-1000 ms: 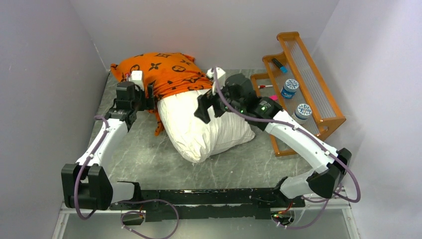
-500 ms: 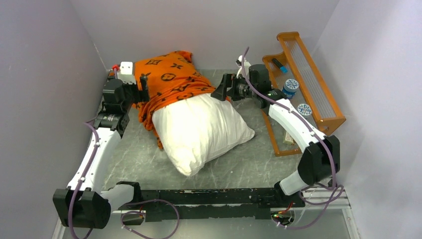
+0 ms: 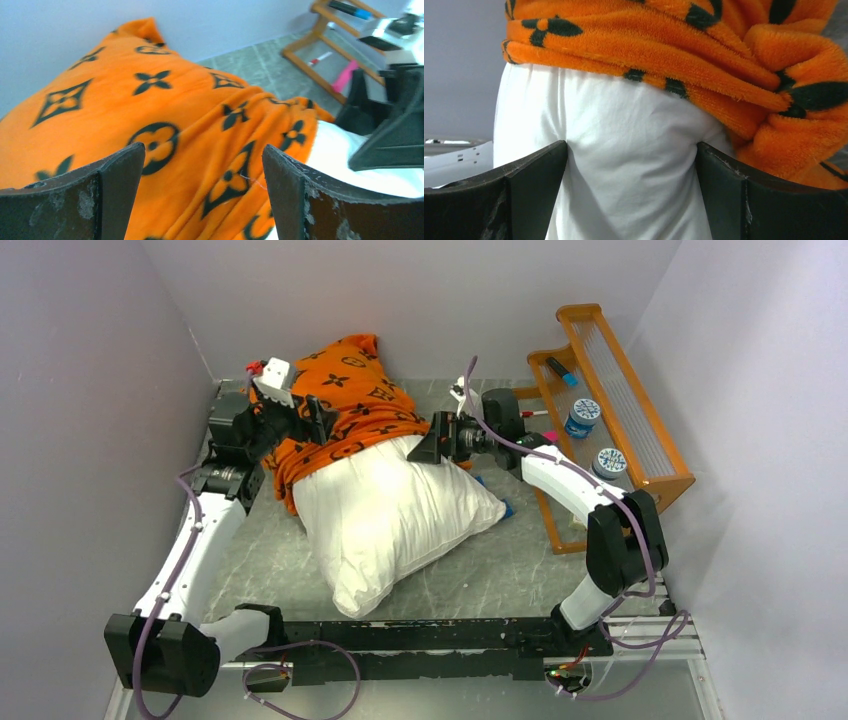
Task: Remove the pillowcase from the pillow
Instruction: Remove the pillow from the pillowcase.
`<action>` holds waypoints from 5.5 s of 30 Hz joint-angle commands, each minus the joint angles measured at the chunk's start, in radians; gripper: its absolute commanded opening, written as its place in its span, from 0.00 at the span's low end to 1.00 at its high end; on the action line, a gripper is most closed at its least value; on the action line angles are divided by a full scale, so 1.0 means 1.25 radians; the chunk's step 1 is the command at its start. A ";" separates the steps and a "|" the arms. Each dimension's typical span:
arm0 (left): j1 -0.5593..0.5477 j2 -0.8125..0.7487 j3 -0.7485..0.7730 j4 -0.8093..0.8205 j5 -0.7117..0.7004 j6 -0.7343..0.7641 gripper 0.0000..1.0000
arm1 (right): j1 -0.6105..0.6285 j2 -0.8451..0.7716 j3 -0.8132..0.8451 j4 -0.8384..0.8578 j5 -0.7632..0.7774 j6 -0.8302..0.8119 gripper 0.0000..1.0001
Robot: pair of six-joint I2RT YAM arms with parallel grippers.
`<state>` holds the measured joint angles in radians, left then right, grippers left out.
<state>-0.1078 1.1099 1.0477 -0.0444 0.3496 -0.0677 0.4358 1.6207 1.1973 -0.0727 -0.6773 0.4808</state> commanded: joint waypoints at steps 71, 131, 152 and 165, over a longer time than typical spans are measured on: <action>-0.138 0.496 0.485 -0.151 -0.505 0.172 0.05 | 0.298 -0.406 -0.147 -0.219 0.341 -0.301 0.00; -0.097 -0.325 -0.277 -0.193 -0.488 -0.062 0.96 | 0.722 -0.141 0.176 -0.314 0.967 -0.371 0.93; -0.098 -0.369 -0.266 -0.239 -0.748 -0.102 0.97 | 0.848 0.328 0.420 -0.429 1.228 -0.466 1.00; -0.098 -0.352 -0.274 -0.221 -0.665 -0.080 0.97 | 0.711 0.226 0.149 -0.434 1.251 -0.327 0.75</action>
<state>-0.2268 0.6617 0.6891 -0.3542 -0.5289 -0.1757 1.4425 2.0136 1.5219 -0.5179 0.9047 -0.0372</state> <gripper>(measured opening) 0.968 0.842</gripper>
